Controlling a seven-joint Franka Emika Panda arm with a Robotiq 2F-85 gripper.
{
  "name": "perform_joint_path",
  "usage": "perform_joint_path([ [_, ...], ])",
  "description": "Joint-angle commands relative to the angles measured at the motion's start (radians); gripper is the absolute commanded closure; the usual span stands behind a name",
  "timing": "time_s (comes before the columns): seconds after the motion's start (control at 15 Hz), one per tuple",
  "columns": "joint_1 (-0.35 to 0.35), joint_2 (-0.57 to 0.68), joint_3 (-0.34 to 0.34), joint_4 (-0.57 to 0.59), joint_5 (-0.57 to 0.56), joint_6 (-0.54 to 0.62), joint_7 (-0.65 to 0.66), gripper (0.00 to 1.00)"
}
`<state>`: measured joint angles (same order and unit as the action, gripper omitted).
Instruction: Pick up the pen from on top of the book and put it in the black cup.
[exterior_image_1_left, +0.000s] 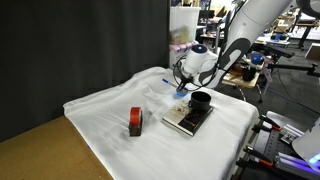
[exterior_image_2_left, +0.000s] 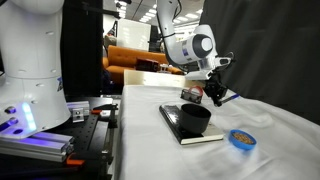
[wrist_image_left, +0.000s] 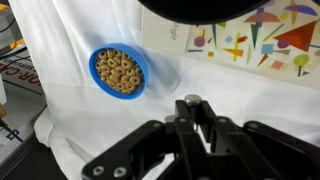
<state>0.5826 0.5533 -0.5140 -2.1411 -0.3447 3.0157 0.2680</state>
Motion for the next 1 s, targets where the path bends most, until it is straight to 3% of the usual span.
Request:
perform_joint_path([
  [0.0, -0.007, -0.001, 0.005, 0.001, -0.007, -0.002, 0.003, 0.83],
  [0.07, -0.007, -0.001, 0.005, 0.001, -0.007, -0.002, 0.003, 0.83],
  [0.13, -0.007, -0.001, 0.005, 0.001, -0.007, -0.002, 0.003, 0.96],
  [0.93, -0.020, 0.069, -0.088, 0.168, -0.019, 0.023, -0.001, 0.96],
])
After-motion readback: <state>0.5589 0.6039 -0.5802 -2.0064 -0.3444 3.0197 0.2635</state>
